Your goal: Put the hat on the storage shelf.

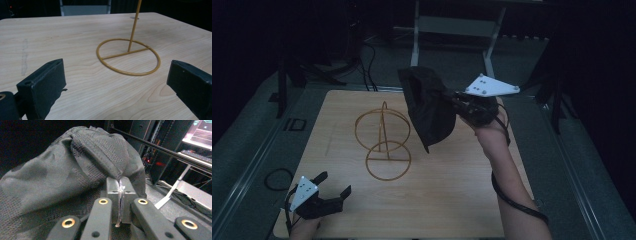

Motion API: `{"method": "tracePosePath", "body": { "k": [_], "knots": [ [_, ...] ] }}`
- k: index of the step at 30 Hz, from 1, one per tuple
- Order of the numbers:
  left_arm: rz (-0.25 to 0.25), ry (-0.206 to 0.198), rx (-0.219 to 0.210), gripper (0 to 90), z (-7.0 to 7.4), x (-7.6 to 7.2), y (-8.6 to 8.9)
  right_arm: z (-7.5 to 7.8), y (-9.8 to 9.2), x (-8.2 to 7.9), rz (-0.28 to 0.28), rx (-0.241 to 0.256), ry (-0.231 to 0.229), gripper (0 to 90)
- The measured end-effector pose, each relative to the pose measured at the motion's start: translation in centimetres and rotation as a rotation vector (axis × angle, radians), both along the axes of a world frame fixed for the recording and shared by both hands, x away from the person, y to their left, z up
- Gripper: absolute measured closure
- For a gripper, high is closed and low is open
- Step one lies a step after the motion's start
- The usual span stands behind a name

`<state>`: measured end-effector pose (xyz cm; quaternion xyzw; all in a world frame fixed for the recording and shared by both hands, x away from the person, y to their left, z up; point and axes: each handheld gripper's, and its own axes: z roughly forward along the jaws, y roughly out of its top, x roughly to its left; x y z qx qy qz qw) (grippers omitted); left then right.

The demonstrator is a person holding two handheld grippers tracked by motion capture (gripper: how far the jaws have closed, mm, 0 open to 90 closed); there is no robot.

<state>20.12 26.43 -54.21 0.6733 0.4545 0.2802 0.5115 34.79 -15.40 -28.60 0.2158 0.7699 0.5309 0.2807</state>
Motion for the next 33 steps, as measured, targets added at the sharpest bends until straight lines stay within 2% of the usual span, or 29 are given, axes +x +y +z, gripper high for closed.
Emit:
{"method": "tracePosePath", "body": {
  "k": [1,4,5,6,14,21,33],
  "knots": [
    [0.000,0.000,0.000,2.5,0.0,0.0,0.0,0.0,0.0,0.0,0.000,0.000,0.000,88.9],
    [0.009,0.009,-0.010,2.5,-0.2,-0.1,0.4,0.1,2.0,0.5,0.011,-0.026,0.000,88.9],
    [0.009,0.009,-0.010,2.5,-0.2,-0.1,0.4,0.1,2.0,0.5,0.011,-0.026,0.000,88.9],
    [0.016,0.007,-0.017,2.5,-0.2,-0.2,0.6,0.0,3.1,0.6,0.018,-0.027,0.011,88.8],
    [0.028,0.004,-0.040,2.5,-0.3,-0.3,1.0,-0.7,6.7,0.4,0.077,-0.076,0.024,88.8],
    [0.026,0.004,-0.034,2.6,-0.4,-0.3,1.0,-1.9,8.3,0.7,0.103,-0.141,0.056,88.8],
    [0.017,0.011,-0.034,2.6,-0.6,-0.2,0.9,-3.6,10.1,1.1,0.159,-0.165,0.122,88.7]
  ]
}}
